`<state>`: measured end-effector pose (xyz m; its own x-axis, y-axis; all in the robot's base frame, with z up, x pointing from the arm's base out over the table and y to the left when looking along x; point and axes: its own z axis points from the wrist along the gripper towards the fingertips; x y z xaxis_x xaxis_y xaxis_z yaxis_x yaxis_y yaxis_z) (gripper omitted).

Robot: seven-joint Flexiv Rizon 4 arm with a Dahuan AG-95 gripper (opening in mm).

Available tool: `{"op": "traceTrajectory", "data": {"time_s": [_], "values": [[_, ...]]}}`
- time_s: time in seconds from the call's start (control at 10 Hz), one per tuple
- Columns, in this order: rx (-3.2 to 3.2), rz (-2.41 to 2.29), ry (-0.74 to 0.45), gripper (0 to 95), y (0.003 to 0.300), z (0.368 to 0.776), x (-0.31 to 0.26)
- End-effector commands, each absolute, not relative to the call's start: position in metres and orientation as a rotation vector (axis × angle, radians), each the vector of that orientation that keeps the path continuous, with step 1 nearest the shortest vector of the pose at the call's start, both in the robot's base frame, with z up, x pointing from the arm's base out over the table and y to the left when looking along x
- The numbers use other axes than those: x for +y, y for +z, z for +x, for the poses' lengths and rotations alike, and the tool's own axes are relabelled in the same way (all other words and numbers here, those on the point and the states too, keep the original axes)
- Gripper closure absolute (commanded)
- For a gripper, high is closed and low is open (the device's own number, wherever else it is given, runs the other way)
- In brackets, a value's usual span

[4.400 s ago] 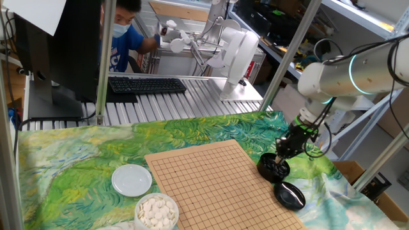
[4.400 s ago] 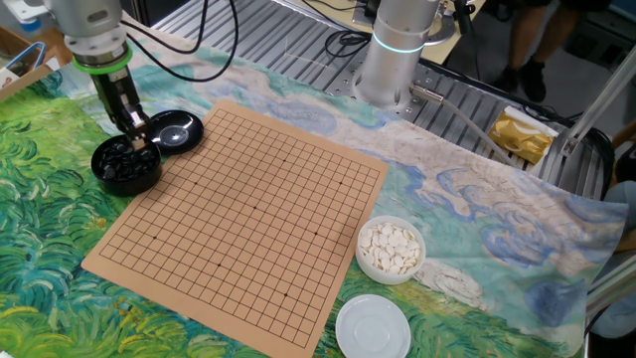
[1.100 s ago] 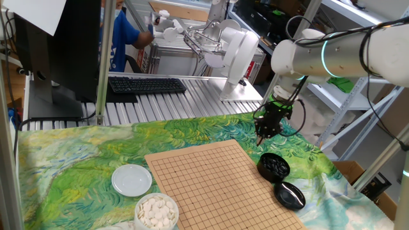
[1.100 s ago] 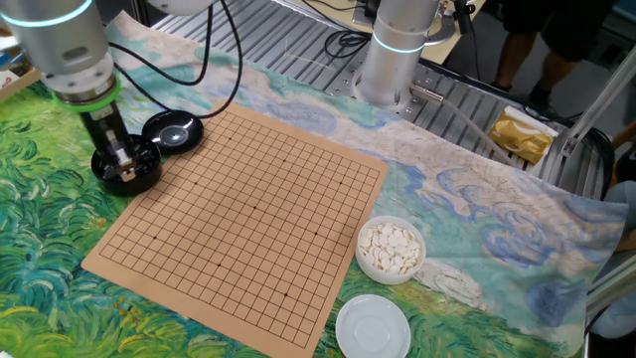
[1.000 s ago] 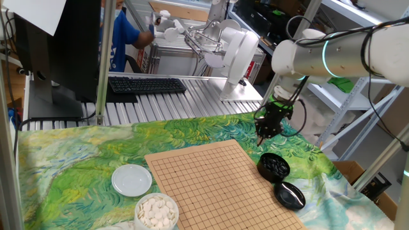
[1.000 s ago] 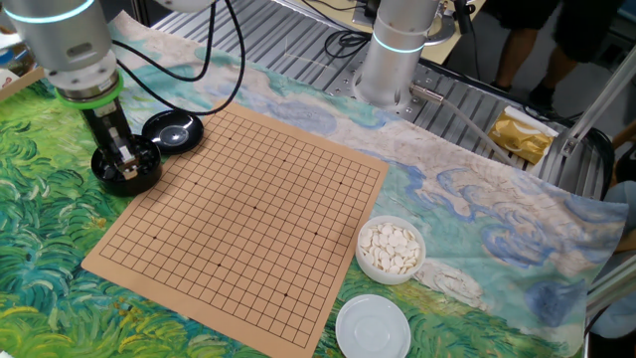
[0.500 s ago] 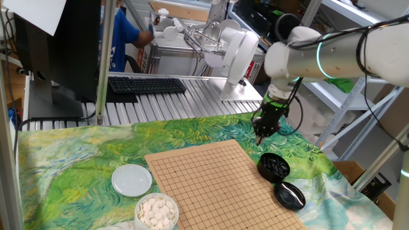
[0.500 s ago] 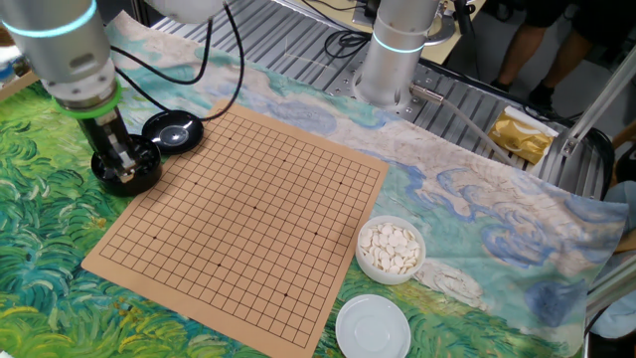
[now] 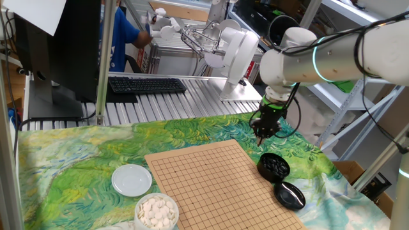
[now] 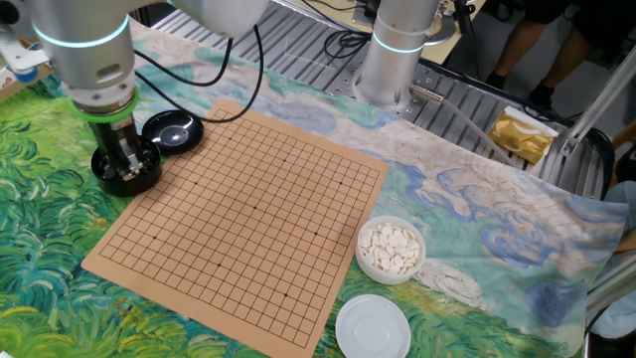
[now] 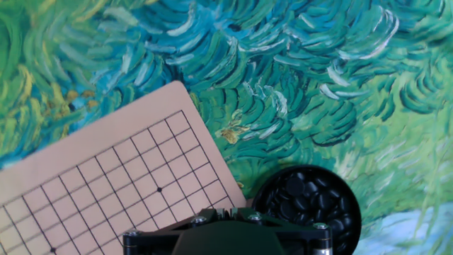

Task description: Play the first move as black on the 3-4 point in the upper right corner of the Go board

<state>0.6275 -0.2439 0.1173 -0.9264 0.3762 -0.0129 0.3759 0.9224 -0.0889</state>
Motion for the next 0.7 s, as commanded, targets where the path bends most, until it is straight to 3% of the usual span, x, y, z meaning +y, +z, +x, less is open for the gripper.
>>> {"op": "traceTrajectory", "data": {"time_s": [0.1, 0.7], "values": [[-3.054, -0.644, 0.029, 95.0, 0.1173, 0.6266, -0.2432], [-3.042, -0.659, 0.027, 95.0, 0.1191, 0.6255, -0.2397]]}}
